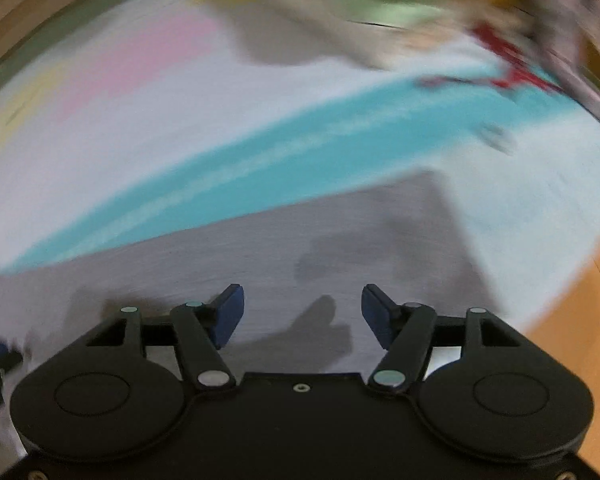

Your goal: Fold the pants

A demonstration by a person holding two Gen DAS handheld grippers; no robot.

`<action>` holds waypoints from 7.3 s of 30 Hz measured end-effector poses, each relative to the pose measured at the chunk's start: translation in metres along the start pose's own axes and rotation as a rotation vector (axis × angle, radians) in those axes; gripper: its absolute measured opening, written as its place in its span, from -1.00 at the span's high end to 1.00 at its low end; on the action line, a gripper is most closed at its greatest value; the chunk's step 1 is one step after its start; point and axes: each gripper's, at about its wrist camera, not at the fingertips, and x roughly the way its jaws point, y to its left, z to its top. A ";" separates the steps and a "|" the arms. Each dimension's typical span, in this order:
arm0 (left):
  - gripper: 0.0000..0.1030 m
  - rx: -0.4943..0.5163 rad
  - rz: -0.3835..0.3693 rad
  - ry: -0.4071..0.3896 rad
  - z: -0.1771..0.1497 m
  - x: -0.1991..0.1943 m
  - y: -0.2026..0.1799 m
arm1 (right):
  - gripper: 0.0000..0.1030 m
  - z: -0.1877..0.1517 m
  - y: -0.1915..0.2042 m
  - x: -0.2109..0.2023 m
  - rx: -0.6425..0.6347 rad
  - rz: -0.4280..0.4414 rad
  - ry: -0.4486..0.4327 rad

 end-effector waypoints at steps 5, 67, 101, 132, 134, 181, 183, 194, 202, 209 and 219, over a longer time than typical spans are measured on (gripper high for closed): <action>0.43 0.127 0.047 -0.026 -0.019 0.014 -0.023 | -0.34 -0.014 -0.085 -0.002 0.316 -0.009 0.026; 0.39 -0.485 0.181 0.014 -0.031 -0.039 0.201 | 0.19 -0.147 0.299 -0.016 -0.764 0.390 -0.077; -0.33 -0.310 -0.236 0.131 -0.038 0.006 0.120 | -0.41 -0.079 0.200 0.022 -0.496 0.236 -0.093; 0.22 -0.320 0.098 -0.090 -0.046 -0.052 0.153 | -0.18 -0.067 0.201 0.027 -0.447 0.108 -0.088; 0.14 -0.350 0.138 -0.123 -0.050 -0.063 0.168 | -0.19 -0.065 0.202 0.024 -0.430 0.108 -0.075; 0.55 -1.162 0.221 -0.321 -0.185 -0.092 0.313 | -0.40 -0.134 0.300 0.005 -0.670 0.322 -0.036; 0.66 -1.178 0.239 -0.349 -0.185 -0.100 0.310 | -0.27 -0.133 0.299 0.003 -0.663 0.328 -0.039; 0.68 -0.955 0.356 -0.498 -0.158 -0.152 0.260 | 0.16 -0.161 0.319 -0.009 -0.780 0.452 -0.028; 0.68 -0.546 0.440 -0.630 -0.092 -0.185 0.181 | 0.18 -0.140 0.303 -0.027 -0.732 0.464 -0.112; 0.01 0.010 0.298 -0.660 -0.040 -0.145 0.033 | 0.17 -0.066 0.213 -0.013 -0.383 0.334 -0.126; -0.02 0.253 0.047 -0.492 -0.045 -0.083 -0.029 | 0.12 -0.029 0.094 -0.002 -0.040 0.176 -0.134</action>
